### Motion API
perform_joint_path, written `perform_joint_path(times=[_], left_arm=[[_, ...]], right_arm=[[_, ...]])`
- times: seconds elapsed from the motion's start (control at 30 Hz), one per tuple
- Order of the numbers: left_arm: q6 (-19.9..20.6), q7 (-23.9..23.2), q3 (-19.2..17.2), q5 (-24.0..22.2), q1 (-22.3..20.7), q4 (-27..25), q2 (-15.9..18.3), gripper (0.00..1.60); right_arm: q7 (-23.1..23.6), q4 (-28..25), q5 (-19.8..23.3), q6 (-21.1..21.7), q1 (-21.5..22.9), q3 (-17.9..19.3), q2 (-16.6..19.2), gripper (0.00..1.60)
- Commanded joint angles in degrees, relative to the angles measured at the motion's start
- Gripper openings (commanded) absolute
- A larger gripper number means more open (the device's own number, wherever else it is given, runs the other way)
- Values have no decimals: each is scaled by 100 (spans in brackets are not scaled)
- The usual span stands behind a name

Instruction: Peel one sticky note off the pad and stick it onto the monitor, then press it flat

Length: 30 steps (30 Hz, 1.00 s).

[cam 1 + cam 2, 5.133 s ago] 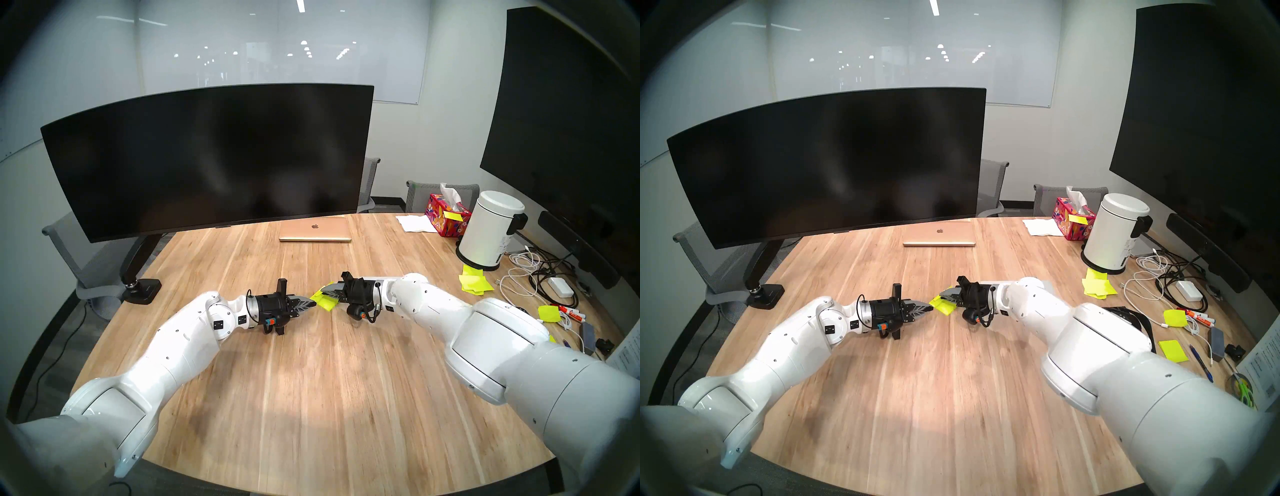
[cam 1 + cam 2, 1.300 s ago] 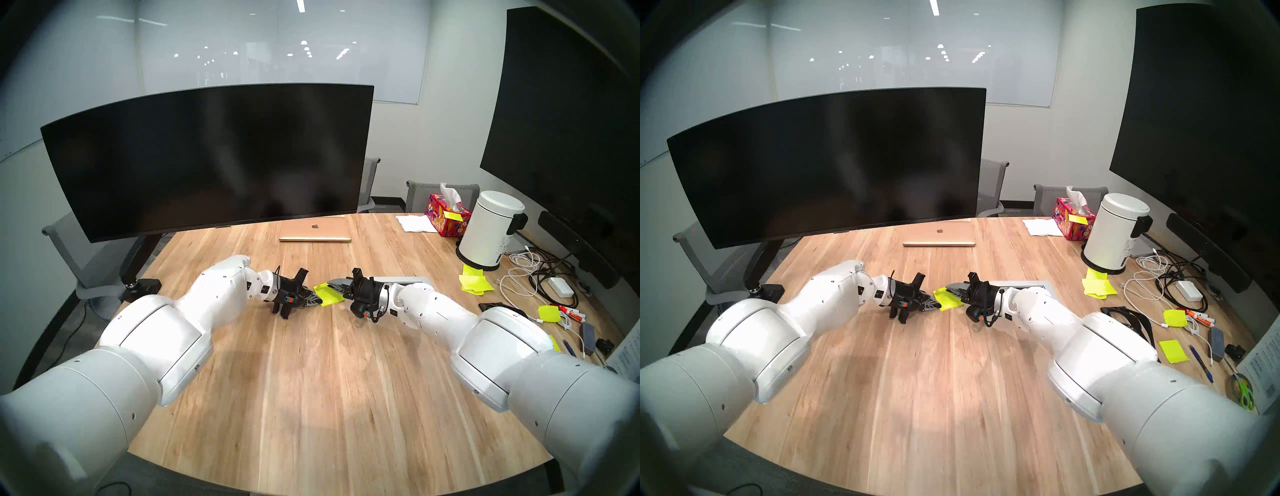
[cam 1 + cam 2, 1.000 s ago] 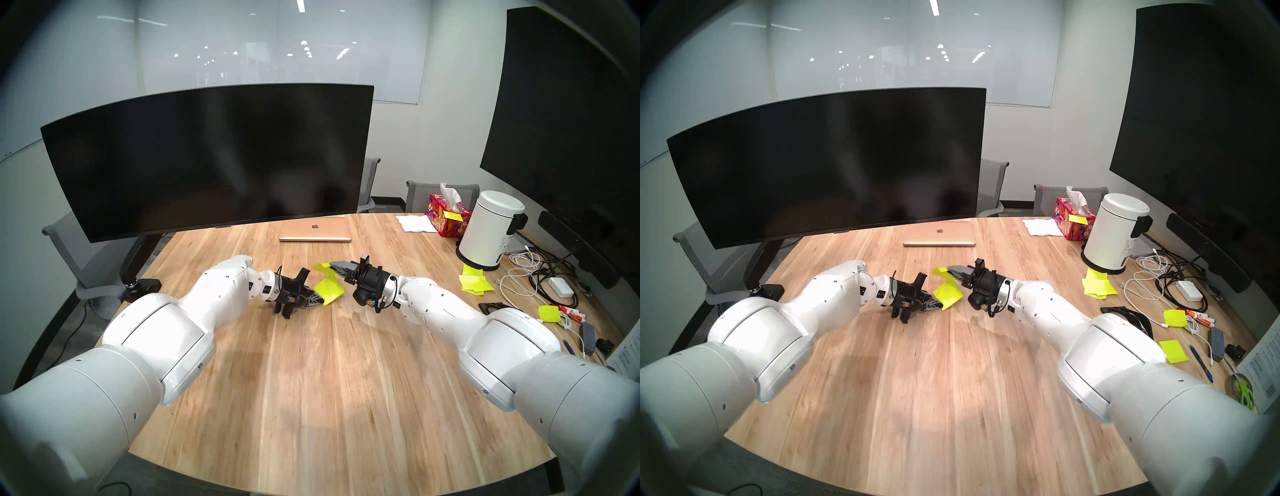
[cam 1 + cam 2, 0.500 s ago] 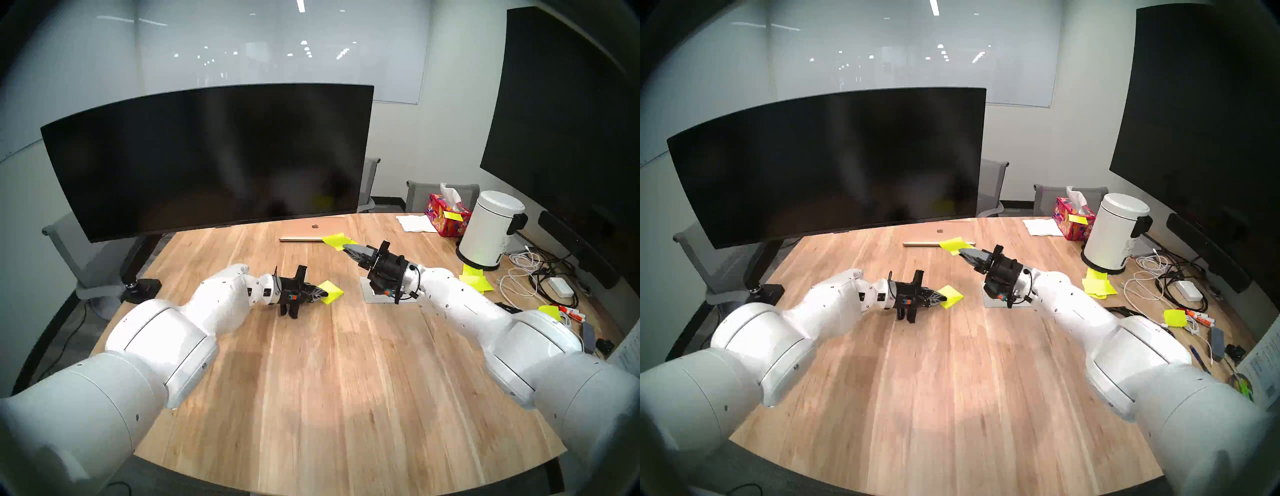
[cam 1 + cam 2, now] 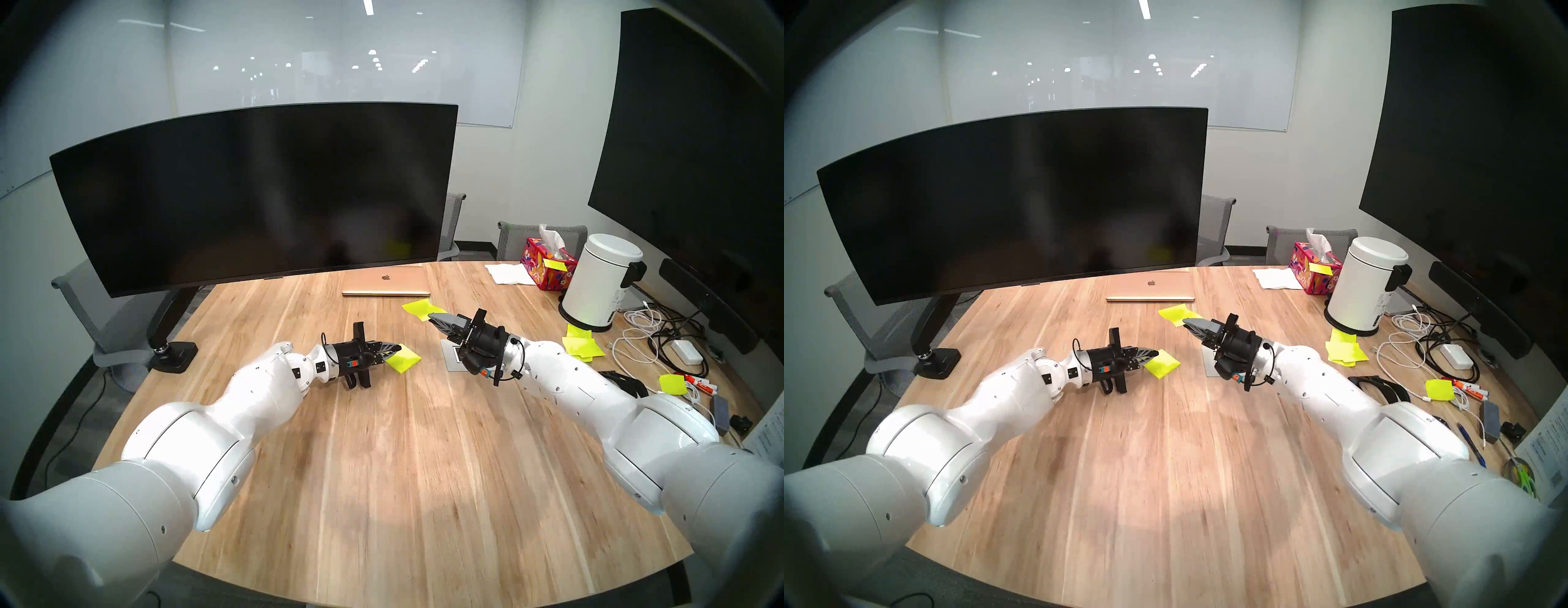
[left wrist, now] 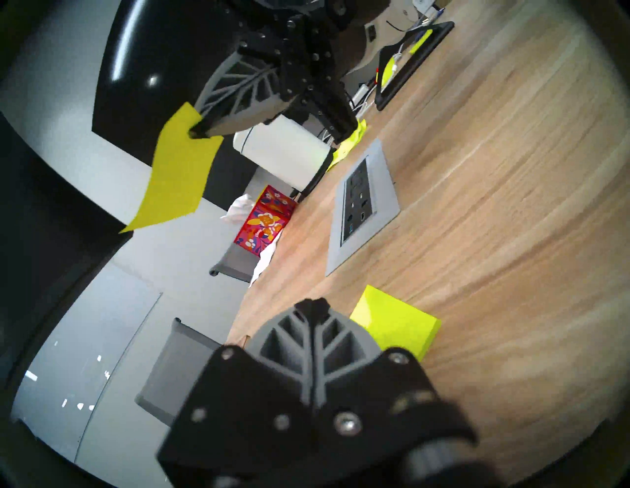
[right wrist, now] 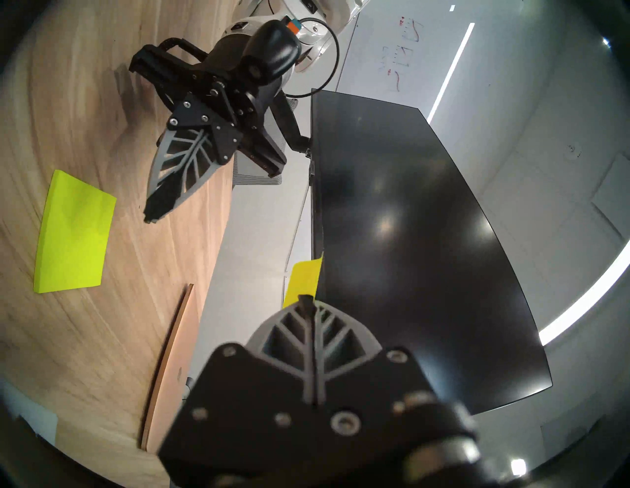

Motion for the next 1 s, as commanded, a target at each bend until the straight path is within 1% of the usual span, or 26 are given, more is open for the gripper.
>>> perform_joint_path(times=[0.0, 0.2, 0.23, 0.27, 0.3, 0.47, 0.5, 0.73, 0.77, 0.97], left_arm=[[2, 276, -197, -275, 365, -596, 147, 0], [2, 465, -312, -400, 593, -1037, 211, 0], [2, 498, -330, -418, 667, -1182, 242, 0], [2, 544, -368, -458, 676, -1174, 231, 0], [2, 577, -385, -469, 742, -1331, 271, 0], [2, 779, -494, -565, 911, -1730, 324, 0], [2, 806, -501, -570, 921, -1755, 322, 0], [2, 994, -541, -604, 1254, -2386, 390, 0], [2, 1012, -541, -616, 1271, -2382, 372, 0], [2, 1206, -604, -678, 1686, -2925, 460, 0]], right_arm=[[-111, -183, 50, 35, 11, 71, 39, 0], [-147, -327, 63, 16, -77, 106, 86, 0], [-149, -355, 63, 18, -92, 113, 101, 0], [-151, -369, 67, 20, -104, 121, 115, 0], [-152, -395, 68, 23, -121, 130, 131, 0], [-164, -511, 94, 36, -217, 185, 202, 0], [-165, -531, 97, 39, -232, 193, 213, 0], [-204, -744, 110, 115, -372, 270, 324, 0], [-208, -758, 110, 124, -383, 276, 334, 0], [-242, -915, 116, 187, -495, 336, 412, 0]])
